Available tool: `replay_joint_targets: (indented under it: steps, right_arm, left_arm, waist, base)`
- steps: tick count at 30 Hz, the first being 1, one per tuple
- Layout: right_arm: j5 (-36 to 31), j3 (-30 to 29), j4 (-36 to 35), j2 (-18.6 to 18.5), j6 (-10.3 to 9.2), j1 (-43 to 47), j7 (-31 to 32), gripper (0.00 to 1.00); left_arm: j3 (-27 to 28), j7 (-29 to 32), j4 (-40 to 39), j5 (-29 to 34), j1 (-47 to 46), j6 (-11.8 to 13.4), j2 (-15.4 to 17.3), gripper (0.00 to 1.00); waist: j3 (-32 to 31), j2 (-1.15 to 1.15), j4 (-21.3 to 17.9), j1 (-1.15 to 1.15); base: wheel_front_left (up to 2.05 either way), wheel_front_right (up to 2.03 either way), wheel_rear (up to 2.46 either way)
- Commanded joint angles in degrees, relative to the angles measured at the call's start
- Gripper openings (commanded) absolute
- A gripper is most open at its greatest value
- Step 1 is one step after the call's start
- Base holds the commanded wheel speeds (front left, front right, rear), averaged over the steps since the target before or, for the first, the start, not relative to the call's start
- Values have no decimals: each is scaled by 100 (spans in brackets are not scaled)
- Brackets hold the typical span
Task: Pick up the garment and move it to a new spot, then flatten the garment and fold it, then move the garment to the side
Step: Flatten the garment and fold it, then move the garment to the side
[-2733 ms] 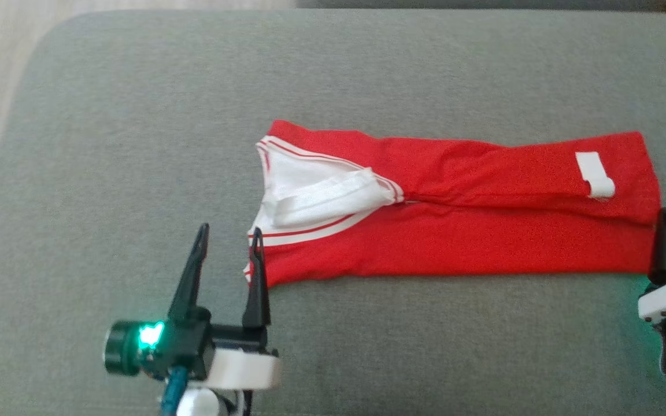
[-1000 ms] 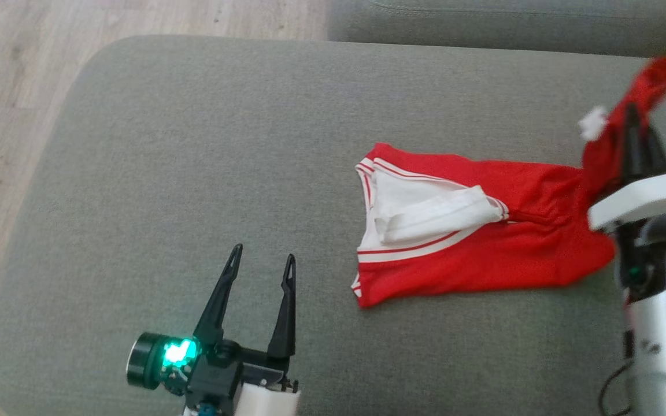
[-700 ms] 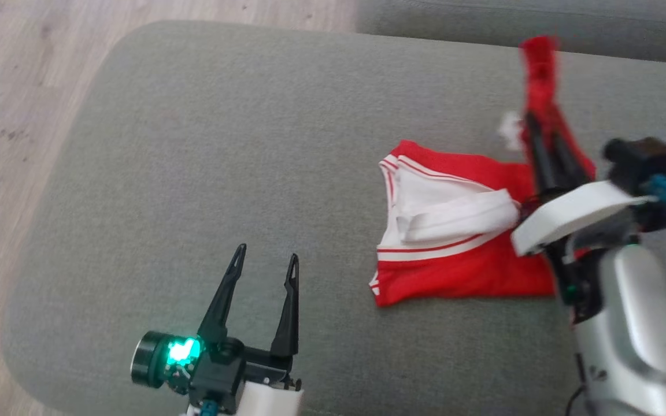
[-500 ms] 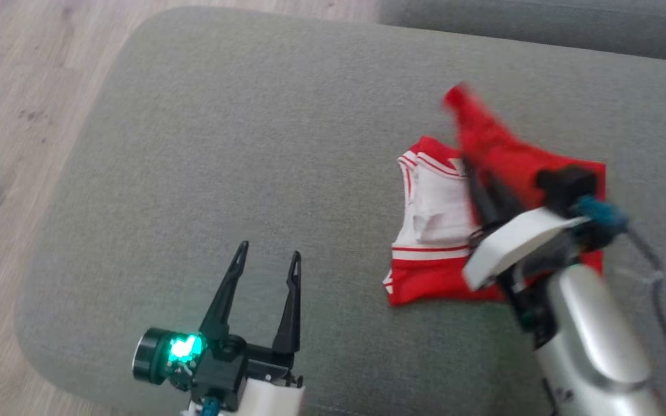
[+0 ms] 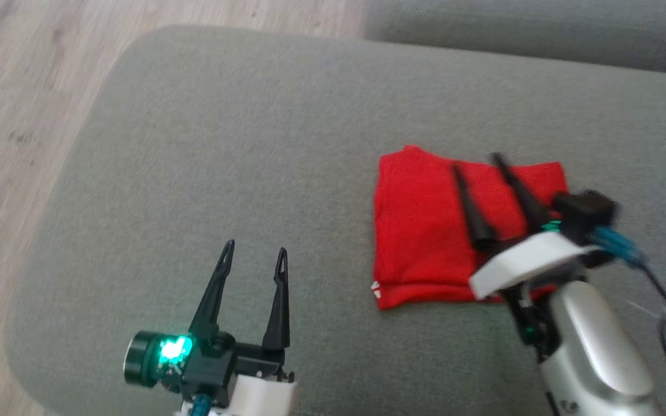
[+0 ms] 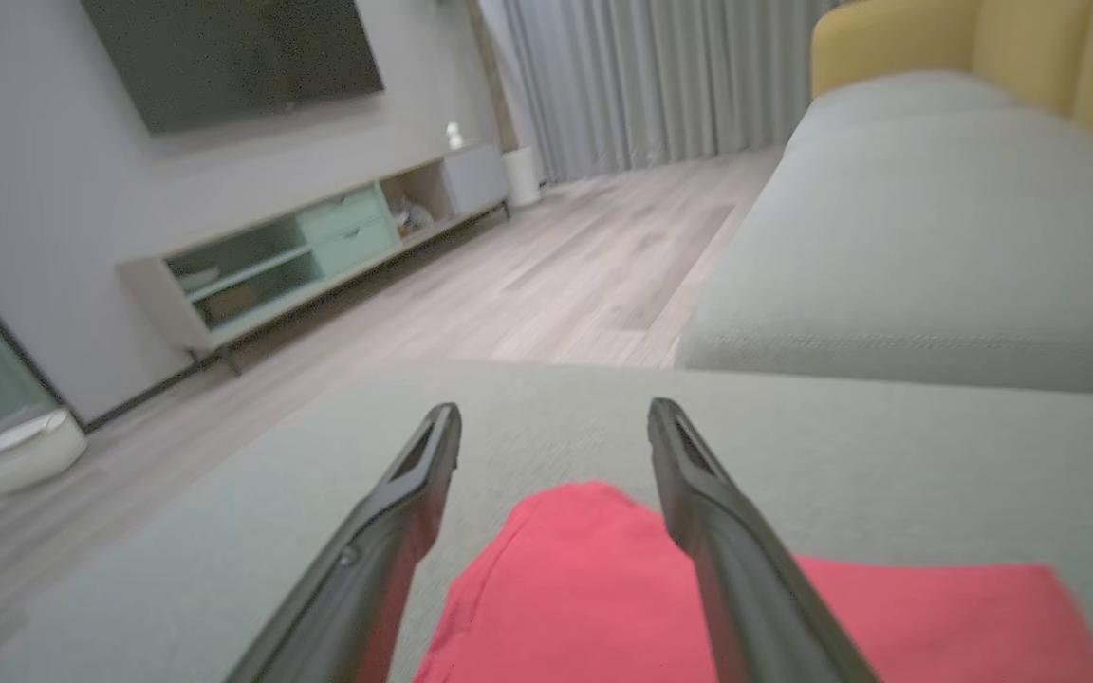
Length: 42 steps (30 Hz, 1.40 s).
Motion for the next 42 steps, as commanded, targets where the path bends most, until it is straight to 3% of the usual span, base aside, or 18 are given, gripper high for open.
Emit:
replay_joint_targets:
  steps: [1,6,11,20,35,42]
  right_arm:
    - [-53,-142,-229,88,37,60,-210,100]
    - [-232,-717,-312,31,37,565,-947,100]
    - [-592,-976,-338,-424,37,1508,-1217,100]
    - [-1092,-1033,-836,-275,37,2560,-1225,100]
    - [-1056,-1067,-950,-181,37,2765,-1226,100]
    - [-727,-1351,-710,-109,37,2610,-1226,100]
  left_arm:
    - [244,-53,-139,3,-31,4,-55,100]
    - [396,-53,-9,-97,126,-9,-77,100]
    - [640,-53,268,-284,409,-67,-70,100]
    - [874,-53,488,-271,718,-105,-27,100]
    - [999,-53,614,-195,883,-256,-85,100]
    - [978,-54,611,-177,817,-291,-126,100]
  waist:
    - [-221,0,-200,0]
    - [-576,0,-450,0]
    - [-1005,0,-728,0]
    - [-1267,0,-974,0]
    - [-1241,0,-880,0]
    - [-997,0,-668,0]
  base:
    - [0,0,0]
    - [0,0,0]
    - [0,0,0]
    - [0,0,0]
    - [0,0,0]
    - [0,0,0]
